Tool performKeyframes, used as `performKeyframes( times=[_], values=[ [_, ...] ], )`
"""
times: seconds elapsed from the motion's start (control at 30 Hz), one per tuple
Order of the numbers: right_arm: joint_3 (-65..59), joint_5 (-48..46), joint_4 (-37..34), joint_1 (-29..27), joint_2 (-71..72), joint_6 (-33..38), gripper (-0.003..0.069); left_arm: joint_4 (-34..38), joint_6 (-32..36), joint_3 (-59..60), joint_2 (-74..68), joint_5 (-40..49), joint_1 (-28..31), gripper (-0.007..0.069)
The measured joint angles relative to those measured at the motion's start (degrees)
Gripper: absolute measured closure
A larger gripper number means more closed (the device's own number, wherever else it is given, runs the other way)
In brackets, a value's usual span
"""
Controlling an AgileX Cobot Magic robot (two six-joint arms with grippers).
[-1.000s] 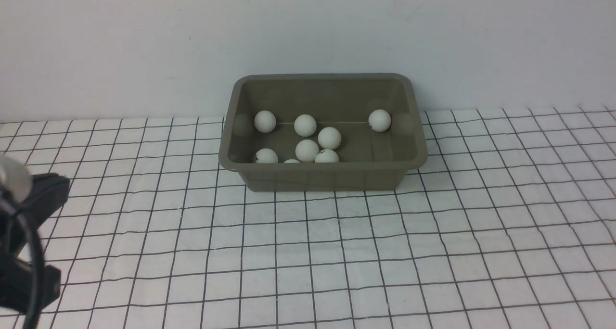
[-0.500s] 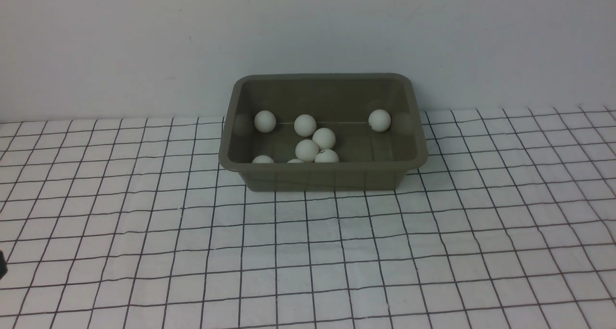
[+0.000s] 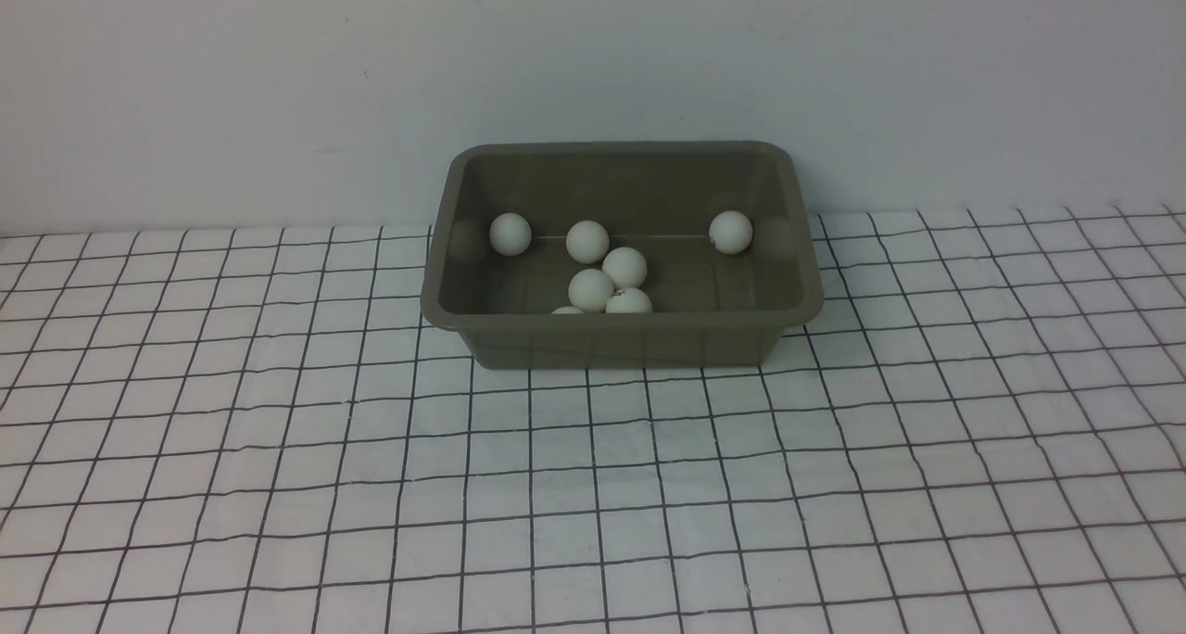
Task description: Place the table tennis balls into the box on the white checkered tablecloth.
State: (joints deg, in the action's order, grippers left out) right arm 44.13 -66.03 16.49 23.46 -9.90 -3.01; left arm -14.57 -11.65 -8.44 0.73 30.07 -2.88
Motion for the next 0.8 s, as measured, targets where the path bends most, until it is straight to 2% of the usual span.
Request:
performKeyframes(
  times=[0.23,0.33,0.8],
  values=[
    [0.0,-0.24,0.0,0.0,0.0,0.0,0.0676,0.07,0.05,9.04,0.0,-2.56,0.05,0.0629],
    [0.0,-0.24,0.0,0.0,0.0,0.0,0.0676,0.0,0.06,9.54,0.0,-5.06,0.05,0.0629],
    [0.0,-1.13,0.0,0.0,0.0,-0.05,0.0676,0.0,0.06,9.54,0.0,-5.17,0.05,0.0629]
  ],
)
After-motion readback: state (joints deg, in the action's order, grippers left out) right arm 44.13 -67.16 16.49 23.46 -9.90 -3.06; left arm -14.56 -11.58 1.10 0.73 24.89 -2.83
